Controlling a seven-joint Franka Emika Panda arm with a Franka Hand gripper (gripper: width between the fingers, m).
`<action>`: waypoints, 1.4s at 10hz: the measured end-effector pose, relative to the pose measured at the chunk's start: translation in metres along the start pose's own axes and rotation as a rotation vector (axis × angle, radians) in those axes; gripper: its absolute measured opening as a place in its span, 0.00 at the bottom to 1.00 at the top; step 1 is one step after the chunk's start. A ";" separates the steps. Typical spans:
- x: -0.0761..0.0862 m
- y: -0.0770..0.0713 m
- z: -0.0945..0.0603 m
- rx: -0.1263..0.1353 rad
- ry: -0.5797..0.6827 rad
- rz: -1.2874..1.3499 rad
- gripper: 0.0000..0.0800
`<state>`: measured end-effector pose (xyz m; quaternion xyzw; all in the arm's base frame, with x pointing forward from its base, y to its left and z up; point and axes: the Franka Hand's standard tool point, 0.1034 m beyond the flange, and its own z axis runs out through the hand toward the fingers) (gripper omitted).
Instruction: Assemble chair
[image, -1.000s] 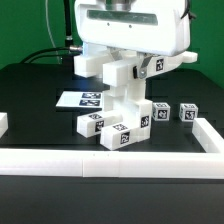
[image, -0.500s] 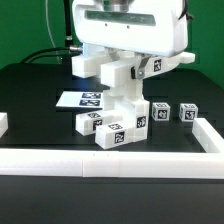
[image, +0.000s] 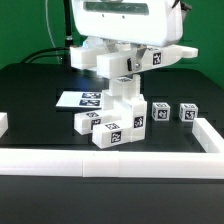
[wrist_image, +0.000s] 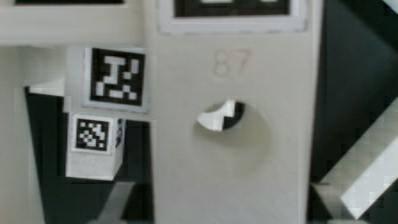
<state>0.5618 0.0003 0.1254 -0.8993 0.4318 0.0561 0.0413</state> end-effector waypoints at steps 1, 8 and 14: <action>0.000 0.000 0.001 -0.002 -0.001 0.000 0.36; 0.003 0.013 0.000 0.013 0.025 0.054 0.36; 0.002 0.012 0.002 0.015 0.024 0.149 0.36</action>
Offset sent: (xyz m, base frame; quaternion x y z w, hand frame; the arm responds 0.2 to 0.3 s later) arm -0.0191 -0.0348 0.0155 -0.0392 -0.0037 0.1520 0.9876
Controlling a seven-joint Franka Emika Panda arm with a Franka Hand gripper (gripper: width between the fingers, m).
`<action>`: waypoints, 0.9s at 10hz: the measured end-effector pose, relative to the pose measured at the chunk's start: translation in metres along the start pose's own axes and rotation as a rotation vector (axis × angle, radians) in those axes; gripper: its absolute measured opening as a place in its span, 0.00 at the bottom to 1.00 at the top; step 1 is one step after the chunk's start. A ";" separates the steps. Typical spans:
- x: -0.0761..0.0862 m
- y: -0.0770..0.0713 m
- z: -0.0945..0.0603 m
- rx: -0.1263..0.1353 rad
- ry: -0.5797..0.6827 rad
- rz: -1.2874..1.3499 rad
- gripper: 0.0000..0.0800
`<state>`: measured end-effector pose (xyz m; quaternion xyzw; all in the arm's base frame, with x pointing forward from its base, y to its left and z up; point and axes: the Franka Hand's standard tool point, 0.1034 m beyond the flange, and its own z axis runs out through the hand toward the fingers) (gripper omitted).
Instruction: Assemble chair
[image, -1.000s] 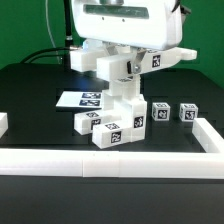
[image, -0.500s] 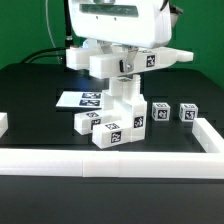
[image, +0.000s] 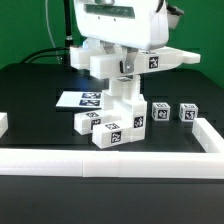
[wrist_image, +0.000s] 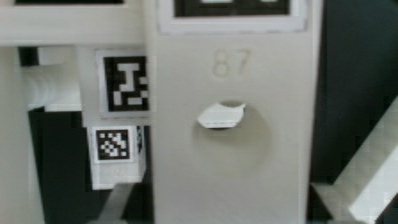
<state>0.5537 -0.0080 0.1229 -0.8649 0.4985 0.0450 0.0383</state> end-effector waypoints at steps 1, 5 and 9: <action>0.000 0.000 0.000 -0.001 0.000 0.000 0.36; -0.003 -0.003 0.006 -0.008 -0.002 -0.008 0.36; -0.003 -0.002 0.012 -0.018 -0.005 -0.018 0.36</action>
Offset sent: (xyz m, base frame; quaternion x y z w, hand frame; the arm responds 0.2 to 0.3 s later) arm 0.0081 0.0062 -0.0030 -0.0028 0.0042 -0.0020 1.0000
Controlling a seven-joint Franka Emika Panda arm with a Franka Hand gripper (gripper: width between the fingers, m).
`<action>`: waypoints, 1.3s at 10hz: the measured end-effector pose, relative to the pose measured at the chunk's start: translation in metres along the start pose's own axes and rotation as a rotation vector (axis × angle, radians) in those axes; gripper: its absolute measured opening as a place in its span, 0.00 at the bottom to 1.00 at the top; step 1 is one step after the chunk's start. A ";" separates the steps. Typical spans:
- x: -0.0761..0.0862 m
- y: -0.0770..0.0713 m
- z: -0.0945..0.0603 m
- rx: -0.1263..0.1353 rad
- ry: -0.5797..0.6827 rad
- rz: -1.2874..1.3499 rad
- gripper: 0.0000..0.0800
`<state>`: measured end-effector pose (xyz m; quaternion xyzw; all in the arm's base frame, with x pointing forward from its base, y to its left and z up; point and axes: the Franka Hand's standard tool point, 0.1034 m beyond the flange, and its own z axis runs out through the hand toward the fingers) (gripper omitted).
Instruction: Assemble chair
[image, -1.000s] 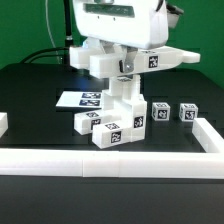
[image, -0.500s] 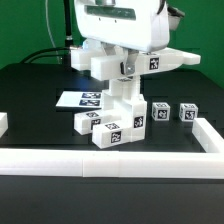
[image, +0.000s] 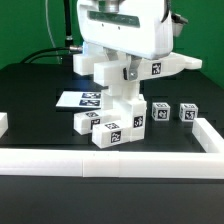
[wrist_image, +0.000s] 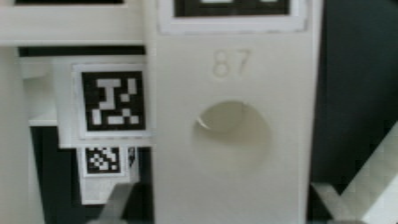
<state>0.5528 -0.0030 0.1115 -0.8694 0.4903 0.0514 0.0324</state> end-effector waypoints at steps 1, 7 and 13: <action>0.000 0.000 0.001 -0.001 -0.001 0.000 0.36; -0.004 0.002 0.012 -0.015 -0.003 -0.008 0.36; 0.001 0.001 0.026 -0.014 0.020 -0.026 0.36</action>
Offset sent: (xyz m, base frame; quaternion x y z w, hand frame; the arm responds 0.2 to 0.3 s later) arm -0.0030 0.0015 -0.0038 0.0014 0.0060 0.0051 1.0000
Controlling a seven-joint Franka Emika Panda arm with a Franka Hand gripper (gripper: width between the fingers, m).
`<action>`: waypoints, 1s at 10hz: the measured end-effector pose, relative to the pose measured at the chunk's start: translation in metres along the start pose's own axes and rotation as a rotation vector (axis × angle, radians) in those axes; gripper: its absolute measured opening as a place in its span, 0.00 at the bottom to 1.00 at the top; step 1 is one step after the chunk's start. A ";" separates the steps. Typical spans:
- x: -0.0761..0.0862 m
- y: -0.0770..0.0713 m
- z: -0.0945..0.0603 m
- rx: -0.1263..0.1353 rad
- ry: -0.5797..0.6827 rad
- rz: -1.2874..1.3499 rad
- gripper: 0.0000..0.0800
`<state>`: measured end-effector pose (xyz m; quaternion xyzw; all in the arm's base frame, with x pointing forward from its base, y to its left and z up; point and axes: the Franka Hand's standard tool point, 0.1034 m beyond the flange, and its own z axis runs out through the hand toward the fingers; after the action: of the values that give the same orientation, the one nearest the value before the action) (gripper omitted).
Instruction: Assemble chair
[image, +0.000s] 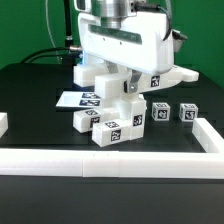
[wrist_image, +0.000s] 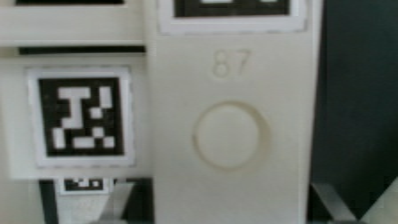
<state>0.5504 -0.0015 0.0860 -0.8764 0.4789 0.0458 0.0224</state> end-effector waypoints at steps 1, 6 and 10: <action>0.001 0.000 0.005 -0.002 0.005 -0.004 0.36; 0.006 -0.002 0.011 0.012 0.033 -0.014 0.36; 0.009 -0.003 0.010 0.016 0.040 -0.039 0.36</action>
Offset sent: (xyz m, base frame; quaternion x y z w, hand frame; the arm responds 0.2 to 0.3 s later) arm -0.0009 -0.0021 -0.0151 0.0064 0.0162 -0.0105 0.9998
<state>0.5570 -0.0061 0.0750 -0.8860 0.4626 0.0240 0.0208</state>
